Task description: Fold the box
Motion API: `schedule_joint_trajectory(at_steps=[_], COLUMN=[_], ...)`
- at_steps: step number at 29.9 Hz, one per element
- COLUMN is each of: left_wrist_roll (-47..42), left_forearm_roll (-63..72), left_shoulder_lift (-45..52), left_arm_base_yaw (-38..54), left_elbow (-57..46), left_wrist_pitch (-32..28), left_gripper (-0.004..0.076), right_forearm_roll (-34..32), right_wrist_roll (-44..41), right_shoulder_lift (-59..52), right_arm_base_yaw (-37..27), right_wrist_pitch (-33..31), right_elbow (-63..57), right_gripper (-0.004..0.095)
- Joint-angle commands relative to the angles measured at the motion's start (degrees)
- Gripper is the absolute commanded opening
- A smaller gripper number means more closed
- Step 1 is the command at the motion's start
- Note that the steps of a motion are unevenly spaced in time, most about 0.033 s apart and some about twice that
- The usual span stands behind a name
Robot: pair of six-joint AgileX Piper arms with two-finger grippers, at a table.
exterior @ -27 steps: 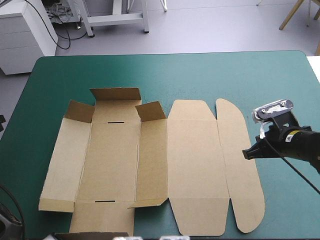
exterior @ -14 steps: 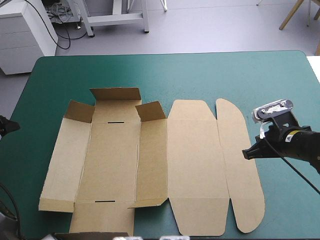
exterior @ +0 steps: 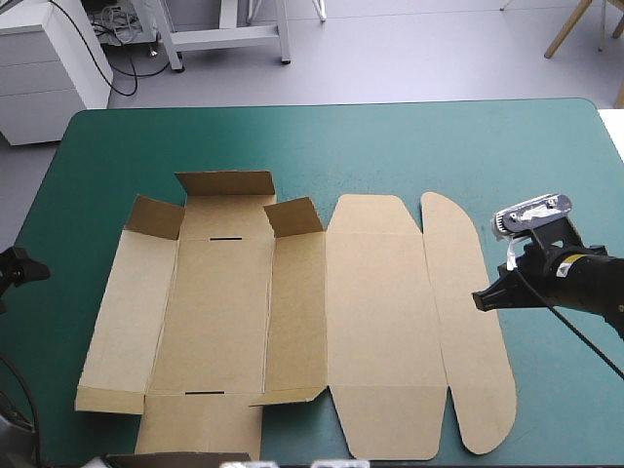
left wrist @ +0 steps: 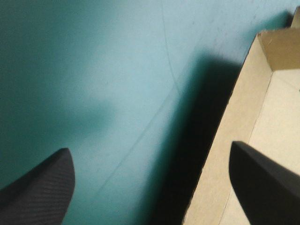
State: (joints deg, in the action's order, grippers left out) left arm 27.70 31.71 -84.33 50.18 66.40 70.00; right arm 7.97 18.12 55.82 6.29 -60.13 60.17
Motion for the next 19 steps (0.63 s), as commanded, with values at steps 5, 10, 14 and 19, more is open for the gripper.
schedule_joint_trajectory(at_steps=[5, 10, 14, 19], left_wrist_roll=[-0.1, 2.5, 4.0, 5.1], left_forearm_roll=[0.9, 1.0, 0.9, 0.3], left_shoulder_lift=[2.5, 2.6, 2.6, 2.6], left_arm_base_yaw=[-1.6, -1.6, -2.5, -6.1], left_elbow=[-5.5, -10.6, -13.0, -13.7], left_wrist_pitch=[4.6, 3.9, 3.3, 3.9], left_gripper=[0.0634, 0.0634, 0.0634, 0.0634], right_forearm_roll=[0.6, 0.6, 0.6, 0.6], right_wrist_roll=[0.2, 0.2, 0.2, 0.2], right_shoulder_lift=[-0.6, -0.6, -0.6, -0.6], right_arm_base_yaw=[-0.5, -0.5, -0.5, -0.5], right_wrist_pitch=[2.5, 2.5, 2.5, 2.5], right_elbow=[1.6, 1.6, 1.6, 1.6], right_gripper=[-0.0019, -0.0019, -0.0019, -0.0019])
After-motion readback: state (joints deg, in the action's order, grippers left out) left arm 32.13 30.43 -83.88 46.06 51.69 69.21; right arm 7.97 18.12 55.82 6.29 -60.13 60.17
